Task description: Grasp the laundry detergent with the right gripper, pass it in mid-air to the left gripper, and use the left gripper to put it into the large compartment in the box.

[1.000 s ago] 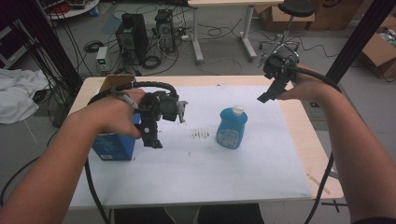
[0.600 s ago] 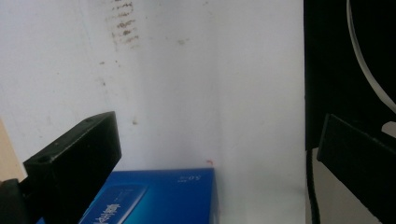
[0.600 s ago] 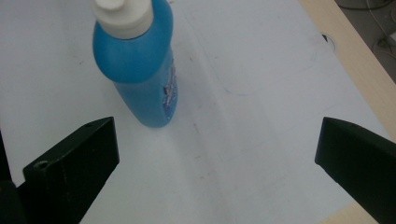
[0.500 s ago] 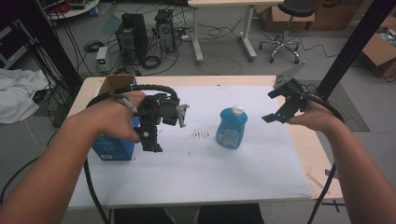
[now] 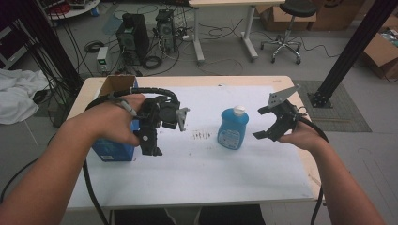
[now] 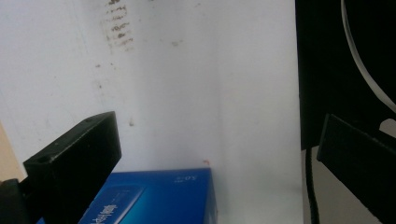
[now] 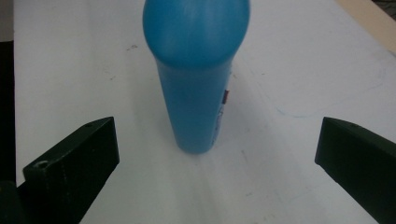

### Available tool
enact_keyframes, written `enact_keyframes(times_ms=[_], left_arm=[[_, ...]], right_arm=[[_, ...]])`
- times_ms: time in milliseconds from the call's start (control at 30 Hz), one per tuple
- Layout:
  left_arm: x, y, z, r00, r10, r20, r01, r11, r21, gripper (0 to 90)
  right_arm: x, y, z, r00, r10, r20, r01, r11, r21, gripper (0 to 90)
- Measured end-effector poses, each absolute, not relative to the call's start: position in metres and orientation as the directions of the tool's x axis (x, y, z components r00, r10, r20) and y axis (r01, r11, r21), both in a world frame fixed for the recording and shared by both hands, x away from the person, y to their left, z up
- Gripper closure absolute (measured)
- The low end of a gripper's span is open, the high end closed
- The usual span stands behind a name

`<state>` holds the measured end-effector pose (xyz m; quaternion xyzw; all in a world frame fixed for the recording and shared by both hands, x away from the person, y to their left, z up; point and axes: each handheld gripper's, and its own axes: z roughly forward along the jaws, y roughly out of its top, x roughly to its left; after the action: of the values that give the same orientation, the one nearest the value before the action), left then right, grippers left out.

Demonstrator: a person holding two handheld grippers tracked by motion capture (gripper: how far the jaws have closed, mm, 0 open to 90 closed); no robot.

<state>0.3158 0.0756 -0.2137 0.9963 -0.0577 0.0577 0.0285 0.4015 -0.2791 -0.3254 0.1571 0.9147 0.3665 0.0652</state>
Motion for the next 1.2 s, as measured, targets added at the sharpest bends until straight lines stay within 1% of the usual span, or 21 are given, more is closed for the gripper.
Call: enact_keyframes(times_ms=[133, 367, 1200], left_arm=[[0.316, 0.074, -0.214, 0.986, -0.115, 0.116, -0.122, -0.991, 0.049, 0.1], [0.314, 0.069, -0.214, 0.985, -0.127, 0.118, -0.133, -0.99, 0.044, 0.1], [0.309, 0.069, -0.216, 0.985, -0.126, 0.119, -0.132, -0.991, 0.038, 0.1]], right_arm=[[0.399, -0.276, -0.342, -0.94, 0.341, 0.008, 0.249, 0.67, 0.699, 0.0], [0.399, -0.271, -0.357, -0.932, 0.362, 0.012, 0.253, 0.626, 0.738, 0.0], [0.404, -0.239, -0.391, -0.928, 0.37, 0.04, 0.248, 0.535, 0.808, 0.0]])
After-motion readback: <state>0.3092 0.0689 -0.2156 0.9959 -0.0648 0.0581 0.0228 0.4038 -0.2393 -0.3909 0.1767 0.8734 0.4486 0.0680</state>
